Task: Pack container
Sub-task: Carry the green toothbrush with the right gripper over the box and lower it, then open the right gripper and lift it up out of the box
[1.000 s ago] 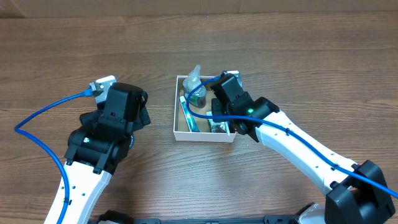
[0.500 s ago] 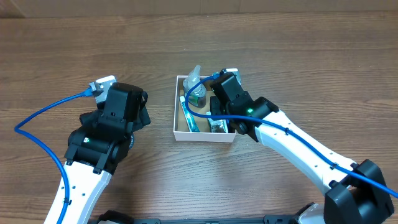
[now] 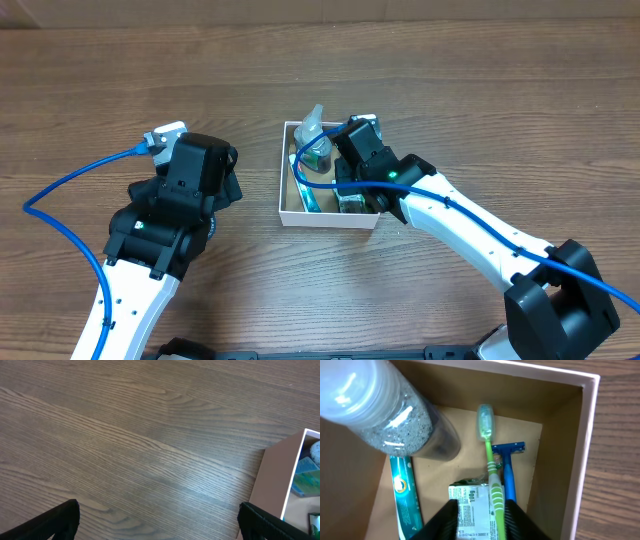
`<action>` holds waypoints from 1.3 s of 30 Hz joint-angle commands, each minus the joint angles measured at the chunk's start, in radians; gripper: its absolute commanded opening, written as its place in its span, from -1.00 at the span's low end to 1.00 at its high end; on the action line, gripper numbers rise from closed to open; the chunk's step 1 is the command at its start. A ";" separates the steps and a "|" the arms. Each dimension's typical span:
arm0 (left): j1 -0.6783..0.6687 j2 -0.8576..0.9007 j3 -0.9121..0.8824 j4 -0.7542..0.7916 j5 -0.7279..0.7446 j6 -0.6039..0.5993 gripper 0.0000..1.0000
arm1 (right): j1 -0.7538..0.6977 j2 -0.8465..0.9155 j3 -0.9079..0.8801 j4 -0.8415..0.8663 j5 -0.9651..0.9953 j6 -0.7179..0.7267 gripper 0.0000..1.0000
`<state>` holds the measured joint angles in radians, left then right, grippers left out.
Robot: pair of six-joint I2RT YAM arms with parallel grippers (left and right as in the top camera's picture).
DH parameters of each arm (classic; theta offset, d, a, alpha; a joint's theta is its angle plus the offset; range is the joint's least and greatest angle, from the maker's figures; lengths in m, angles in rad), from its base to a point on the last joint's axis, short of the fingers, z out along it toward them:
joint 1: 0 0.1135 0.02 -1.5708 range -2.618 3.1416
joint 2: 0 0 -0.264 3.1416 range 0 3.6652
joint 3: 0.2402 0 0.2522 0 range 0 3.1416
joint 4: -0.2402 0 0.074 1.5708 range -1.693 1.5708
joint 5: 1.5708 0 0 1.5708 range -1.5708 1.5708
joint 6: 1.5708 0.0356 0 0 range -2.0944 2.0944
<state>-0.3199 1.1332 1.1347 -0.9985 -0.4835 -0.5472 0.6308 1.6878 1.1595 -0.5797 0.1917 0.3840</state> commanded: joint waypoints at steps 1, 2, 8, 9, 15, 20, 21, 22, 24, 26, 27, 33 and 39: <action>0.005 0.004 0.014 0.005 -0.013 0.009 1.00 | 0.002 -0.018 0.044 -0.019 0.017 -0.043 -0.20; 0.005 0.004 0.014 0.004 -0.013 0.009 1.00 | 0.002 -0.037 0.063 -0.041 0.017 -0.044 -0.17; 0.006 0.004 0.014 0.005 -0.013 0.009 1.00 | -0.001 -0.193 0.196 -0.214 0.045 -0.036 0.05; 0.006 0.004 0.014 0.004 -0.013 0.009 1.00 | -0.006 -0.222 0.200 -0.225 0.043 -0.035 0.50; 0.005 0.004 0.014 0.005 -0.013 0.009 1.00 | -0.051 -0.449 0.200 -0.290 0.043 -0.033 1.00; 0.005 0.004 0.014 0.004 -0.013 0.009 1.00 | -0.055 -0.578 0.200 -0.294 0.043 -0.033 1.00; 0.005 0.004 0.014 0.005 -0.013 0.009 1.00 | -0.055 -0.590 0.200 -0.294 0.043 -0.033 1.00; 0.005 0.004 0.014 0.004 -0.013 0.009 1.00 | -0.055 -0.595 0.200 -0.294 0.043 -0.033 1.00; 0.005 0.004 0.014 0.005 -0.014 0.009 1.00 | -0.055 -0.597 0.200 -0.294 0.043 -0.033 1.00; 0.005 0.004 0.014 0.004 -0.013 0.009 1.00 | -0.055 -0.591 0.200 -0.294 0.043 -0.033 1.00; 0.005 0.004 0.014 0.004 -0.013 0.009 1.00 | -0.055 -0.587 0.200 -0.294 0.043 -0.033 1.00; 0.005 0.004 0.014 0.004 -0.013 0.009 1.00 | -0.055 -0.549 0.200 -0.294 0.043 -0.033 1.00; 0.005 0.004 0.014 0.005 -0.014 0.009 1.00 | -0.055 -0.595 0.188 -0.310 0.093 -0.055 1.00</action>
<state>-0.3199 1.1332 1.1347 -0.9985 -0.4835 -0.5472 0.5766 1.1442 1.3392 -0.8913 0.2268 0.3431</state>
